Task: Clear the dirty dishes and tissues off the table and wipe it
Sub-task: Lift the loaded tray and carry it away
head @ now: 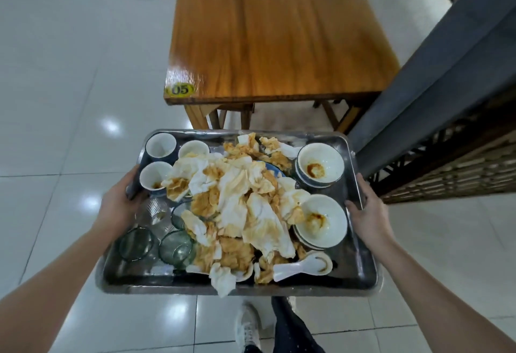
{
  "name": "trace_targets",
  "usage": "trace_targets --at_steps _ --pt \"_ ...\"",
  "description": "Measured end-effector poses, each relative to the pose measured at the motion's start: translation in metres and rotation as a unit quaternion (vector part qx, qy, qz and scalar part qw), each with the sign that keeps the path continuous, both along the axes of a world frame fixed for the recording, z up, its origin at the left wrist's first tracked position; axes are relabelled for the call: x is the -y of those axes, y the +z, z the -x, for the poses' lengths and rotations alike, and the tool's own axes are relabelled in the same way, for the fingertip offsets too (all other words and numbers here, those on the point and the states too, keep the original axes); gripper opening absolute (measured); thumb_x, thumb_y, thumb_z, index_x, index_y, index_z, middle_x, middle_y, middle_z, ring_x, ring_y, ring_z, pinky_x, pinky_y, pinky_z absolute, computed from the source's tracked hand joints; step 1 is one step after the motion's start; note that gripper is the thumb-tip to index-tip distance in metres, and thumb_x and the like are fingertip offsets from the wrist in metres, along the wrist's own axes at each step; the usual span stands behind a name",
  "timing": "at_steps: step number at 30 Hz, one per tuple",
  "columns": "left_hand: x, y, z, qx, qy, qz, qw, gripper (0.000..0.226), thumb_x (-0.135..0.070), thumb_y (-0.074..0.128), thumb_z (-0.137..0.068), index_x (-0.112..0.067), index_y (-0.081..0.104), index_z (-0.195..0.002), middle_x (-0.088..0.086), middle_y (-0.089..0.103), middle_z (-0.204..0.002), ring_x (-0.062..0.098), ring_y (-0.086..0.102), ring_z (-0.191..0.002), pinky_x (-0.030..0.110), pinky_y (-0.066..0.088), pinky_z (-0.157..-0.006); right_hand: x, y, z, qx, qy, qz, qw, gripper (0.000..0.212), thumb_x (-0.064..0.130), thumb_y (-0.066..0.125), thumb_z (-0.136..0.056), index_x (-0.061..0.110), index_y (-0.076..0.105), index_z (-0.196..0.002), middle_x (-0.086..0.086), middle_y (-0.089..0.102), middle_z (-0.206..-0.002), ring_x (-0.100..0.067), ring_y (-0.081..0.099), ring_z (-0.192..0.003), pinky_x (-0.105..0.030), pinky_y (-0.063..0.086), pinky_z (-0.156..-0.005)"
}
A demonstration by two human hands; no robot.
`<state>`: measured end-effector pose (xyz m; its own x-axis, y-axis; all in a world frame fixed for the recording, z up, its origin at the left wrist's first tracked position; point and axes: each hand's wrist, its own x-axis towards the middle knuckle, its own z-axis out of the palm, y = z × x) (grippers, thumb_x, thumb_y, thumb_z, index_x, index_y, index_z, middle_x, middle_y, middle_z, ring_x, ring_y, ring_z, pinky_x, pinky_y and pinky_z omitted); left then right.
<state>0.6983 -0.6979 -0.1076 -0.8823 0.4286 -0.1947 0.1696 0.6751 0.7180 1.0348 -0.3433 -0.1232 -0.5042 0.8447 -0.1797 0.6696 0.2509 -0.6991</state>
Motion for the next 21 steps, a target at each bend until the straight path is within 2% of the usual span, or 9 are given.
trace_targets --at_steps 3,6,8,11,14,16,18,21 --pt "0.001 0.044 0.005 -0.029 -0.023 0.016 0.999 0.067 -0.017 0.073 -0.084 -0.04 0.046 -0.14 0.001 0.064 -0.121 0.026 0.057 -0.109 0.035 0.04 -0.082 0.0 0.048 -0.001 -0.019 0.017 -0.015 1.0 0.072 0.004 0.061 -0.087 0.03 0.031 -0.147 0.012 0.051 -0.132 -0.009 0.049 -0.119 -0.027 0.034 -0.105" --pt "-0.004 0.096 0.004 -0.041 -0.04 0.015 0.998 0.063 -0.022 0.074 -0.083 -0.039 0.048 -0.138 0.002 0.065 -0.118 0.025 0.057 -0.104 0.037 0.041 -0.081 0.004 0.095 -0.006 -0.041 0.027 -0.049 0.998 0.07 0.001 0.062 -0.084 0.026 0.038 -0.145 0.018 0.05 -0.12 0.006 0.044 -0.109 -0.013 0.032 -0.098" --pt "-0.007 0.131 0.0 -0.047 -0.057 0.0 0.997 0.063 -0.026 0.077 -0.081 -0.035 0.051 -0.137 0.001 0.065 -0.115 0.02 0.055 -0.1 0.034 0.039 -0.081 0.006 0.122 -0.012 -0.05 0.03 -0.078 0.995 0.069 -0.001 0.065 -0.081 0.021 0.043 -0.142 0.015 0.052 -0.12 0.009 0.044 -0.108 -0.006 0.029 -0.093" --pt "-0.013 0.18 -0.008 -0.069 -0.102 -0.013 0.992 0.071 -0.042 0.068 -0.065 -0.035 0.053 -0.134 -0.003 0.066 -0.11 0.02 0.057 -0.101 0.035 0.039 -0.083 0.001 0.161 -0.022 -0.031 0.026 -0.091 0.995 0.069 0.002 0.068 -0.081 0.011 0.04 -0.143 -0.002 0.051 -0.139 -0.016 0.046 -0.128 -0.02 0.03 -0.105" --pt "-0.024 0.217 -0.012 -0.099 -0.131 -0.005 0.986 0.075 -0.042 0.062 -0.061 -0.033 0.054 -0.135 0.002 0.066 -0.111 0.027 0.058 -0.107 0.04 0.042 -0.089 -0.002 0.198 -0.038 -0.027 0.02 -0.115 0.993 0.067 0.004 0.07 -0.081 0.008 0.042 -0.142 -0.008 0.051 -0.139 -0.023 0.047 -0.128 -0.023 0.03 -0.104" --pt "-0.034 0.23 -0.012 -0.115 -0.156 0.001 0.981 0.071 -0.039 0.059 -0.066 -0.026 0.054 -0.136 0.007 0.066 -0.114 0.029 0.059 -0.108 0.04 0.042 -0.089 -0.001 0.222 -0.055 -0.034 0.012 -0.134 0.99 0.063 0.004 0.07 -0.08 0.009 0.047 -0.139 -0.007 0.056 -0.134 -0.02 0.051 -0.123 -0.02 0.033 -0.099" --pt "-0.044 0.239 -0.008 -0.117 -0.169 0.018 0.978 0.06 -0.029 0.06 -0.08 -0.022 0.05 -0.139 0.01 0.065 -0.121 0.031 0.059 -0.112 0.039 0.044 -0.092 0.002 0.242 -0.073 -0.04 0.007 -0.135 0.99 0.06 0.004 0.069 -0.08 0.012 0.05 -0.136 0.0 0.062 -0.122 -0.015 0.056 -0.113 -0.015 0.034 -0.091" --pt "-0.07 0.247 -0.007 -0.124 -0.201 0.021 0.972 0.058 -0.009 0.066 -0.089 -0.025 0.047 -0.141 0.01 0.062 -0.126 0.028 0.058 -0.116 0.041 0.046 -0.098 0.003 0.272 -0.107 -0.043 -0.001 -0.149 0.988 0.055 0.001 0.066 -0.077 0.017 0.056 -0.129 0.011 0.063 -0.094 -0.004 0.058 -0.084 -0.007 0.034 -0.076"
